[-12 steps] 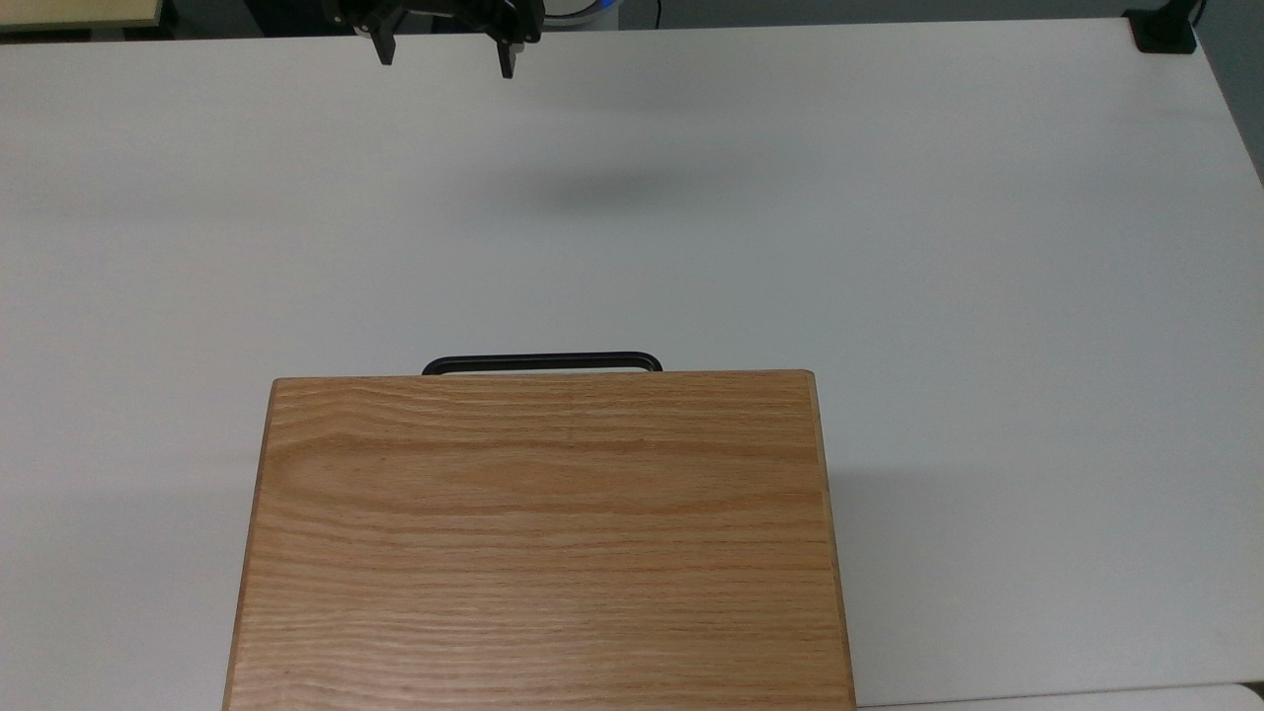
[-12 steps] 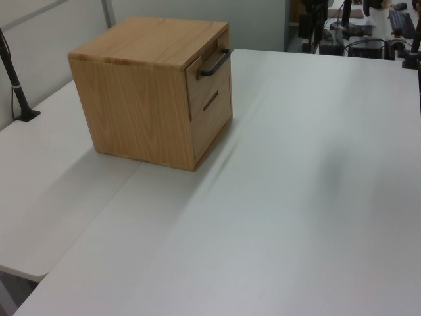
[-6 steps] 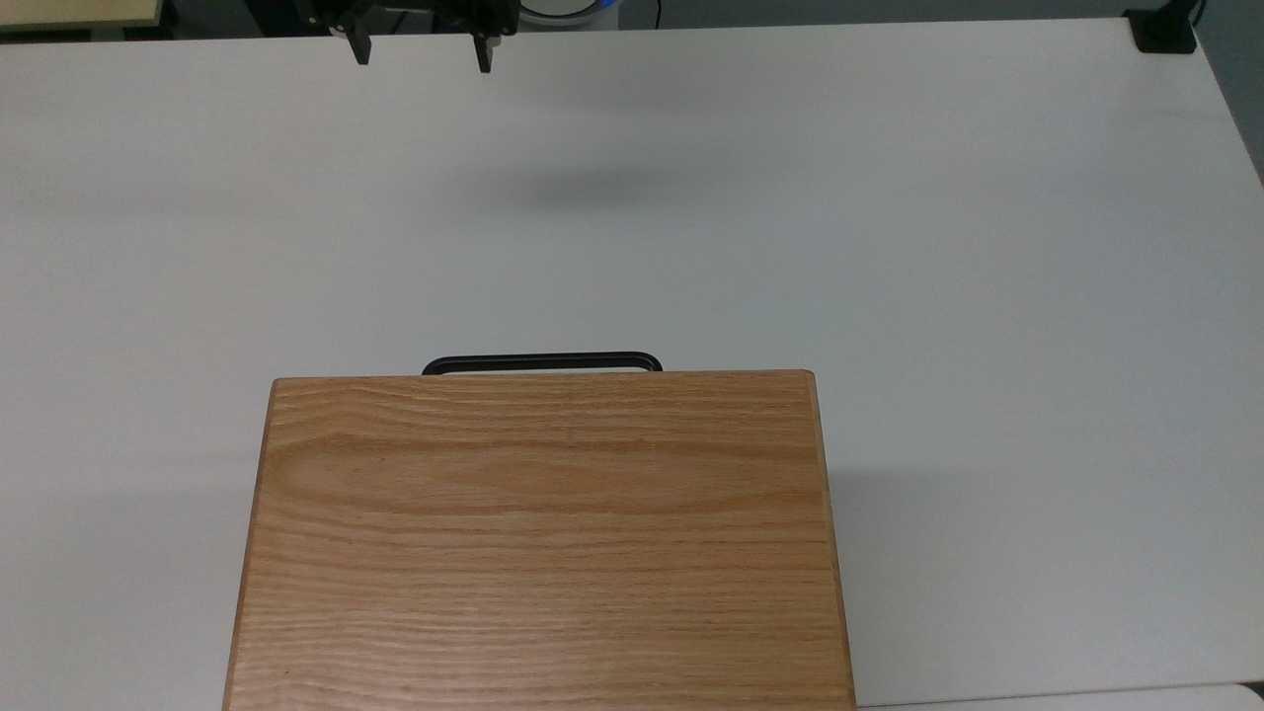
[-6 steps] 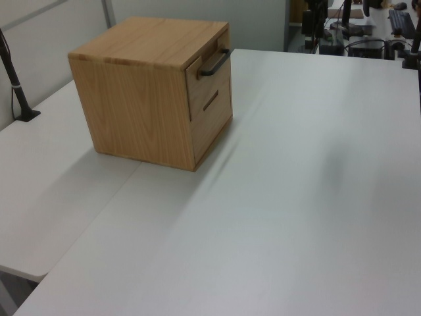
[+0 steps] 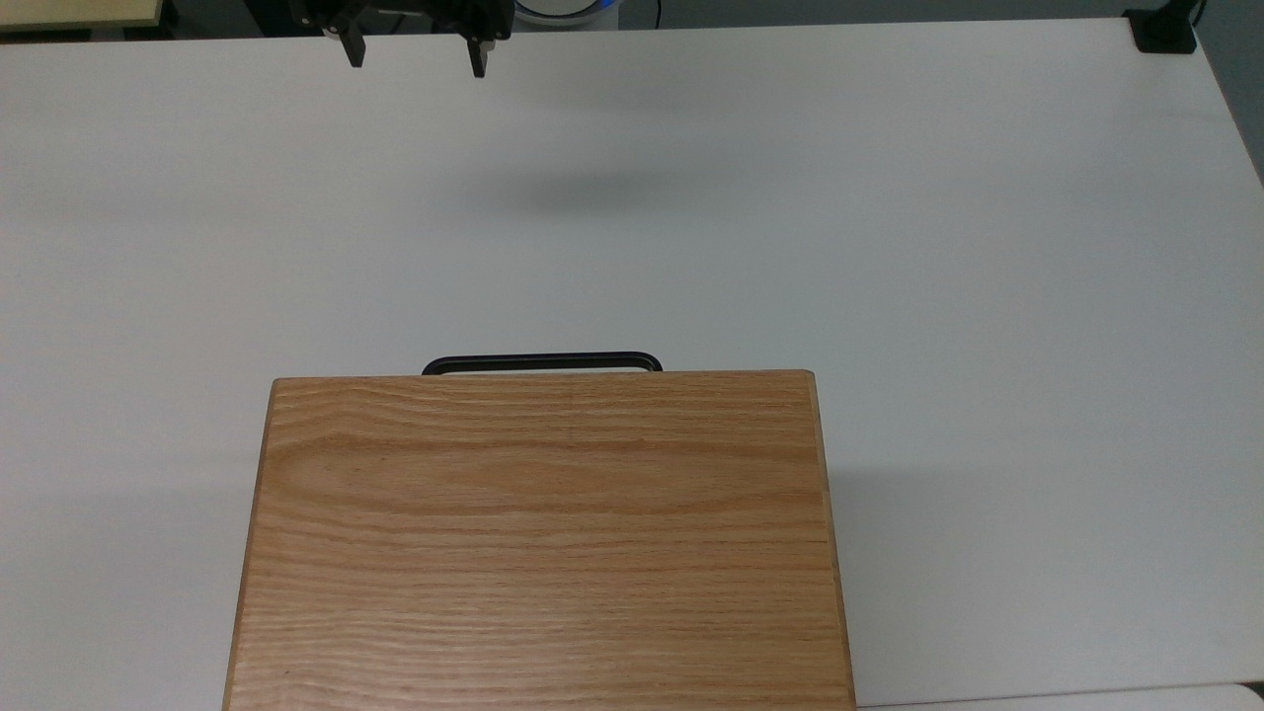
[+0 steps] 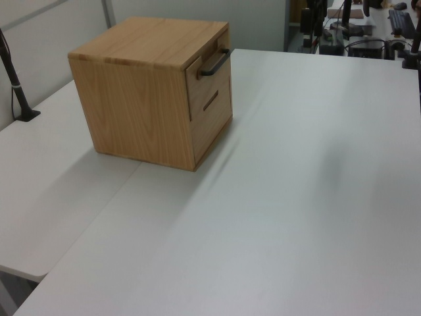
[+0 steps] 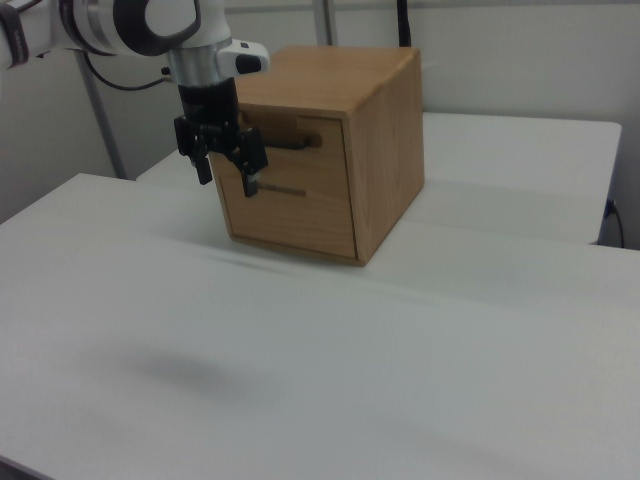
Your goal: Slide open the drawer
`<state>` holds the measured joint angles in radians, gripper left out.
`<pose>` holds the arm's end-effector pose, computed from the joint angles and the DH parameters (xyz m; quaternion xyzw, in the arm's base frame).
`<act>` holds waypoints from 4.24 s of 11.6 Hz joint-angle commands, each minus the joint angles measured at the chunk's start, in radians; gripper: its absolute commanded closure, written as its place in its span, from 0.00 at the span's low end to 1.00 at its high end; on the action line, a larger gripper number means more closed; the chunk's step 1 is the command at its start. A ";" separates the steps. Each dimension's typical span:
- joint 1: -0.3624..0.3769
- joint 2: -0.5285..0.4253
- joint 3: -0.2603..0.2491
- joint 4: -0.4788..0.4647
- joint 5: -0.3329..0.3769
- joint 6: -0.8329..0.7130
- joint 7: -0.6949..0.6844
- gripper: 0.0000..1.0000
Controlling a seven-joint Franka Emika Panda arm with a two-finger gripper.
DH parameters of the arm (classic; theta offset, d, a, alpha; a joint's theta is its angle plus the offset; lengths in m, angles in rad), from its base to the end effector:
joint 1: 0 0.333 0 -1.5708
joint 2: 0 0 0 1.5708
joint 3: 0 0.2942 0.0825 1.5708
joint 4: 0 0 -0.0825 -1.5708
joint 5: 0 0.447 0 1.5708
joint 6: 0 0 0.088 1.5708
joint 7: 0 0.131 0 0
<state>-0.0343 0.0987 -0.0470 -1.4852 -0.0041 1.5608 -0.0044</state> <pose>0.6420 -0.0516 0.5613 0.9992 -0.0383 -0.0117 0.0039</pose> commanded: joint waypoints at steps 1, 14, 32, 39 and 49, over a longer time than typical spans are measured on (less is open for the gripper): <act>0.011 0.010 -0.004 0.003 0.050 0.129 0.198 0.00; 0.157 0.180 -0.063 -0.004 0.199 0.806 1.209 0.29; 0.214 -0.061 -0.080 -0.387 0.188 0.927 1.126 0.91; 0.198 -0.391 -0.100 -0.669 0.263 0.802 0.931 0.90; 0.183 -0.372 -0.117 -0.526 0.251 0.358 0.561 0.00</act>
<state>0.1500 -0.2730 -0.1530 -2.1054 0.2337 2.1228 0.7674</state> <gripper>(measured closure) 0.273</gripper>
